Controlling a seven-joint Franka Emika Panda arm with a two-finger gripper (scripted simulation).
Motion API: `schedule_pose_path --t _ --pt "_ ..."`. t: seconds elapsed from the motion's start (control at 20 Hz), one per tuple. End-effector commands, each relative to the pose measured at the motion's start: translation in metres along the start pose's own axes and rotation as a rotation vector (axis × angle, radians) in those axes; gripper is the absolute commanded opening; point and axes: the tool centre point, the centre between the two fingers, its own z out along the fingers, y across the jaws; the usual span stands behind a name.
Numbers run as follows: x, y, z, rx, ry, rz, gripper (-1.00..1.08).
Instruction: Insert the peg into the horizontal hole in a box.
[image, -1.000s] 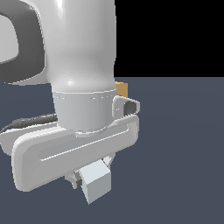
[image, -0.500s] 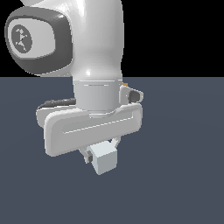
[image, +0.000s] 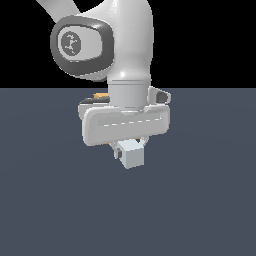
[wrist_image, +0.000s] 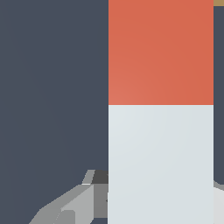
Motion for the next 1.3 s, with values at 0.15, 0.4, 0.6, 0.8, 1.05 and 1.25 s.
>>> schedule_pose_path --t 0.15,0.4,0.6,0.8,1.05,1.25 --pt "0.013 0.019 -0.007 -0.002 -0.002 0.039 -1.00" --pt "0.017 0.027 -0.009 -0.002 -0.002 0.052 -1.00" --pt "0.018 0.027 -0.009 -0.002 -0.002 0.052 -1.00" --pt "0.016 0.028 -0.010 -0.003 -0.002 0.053 -1.00" --pt "0.016 0.028 -0.009 -0.001 -0.001 0.053 -1.00" --pt "0.023 0.028 -0.009 -0.001 -0.001 0.053 -1.00"
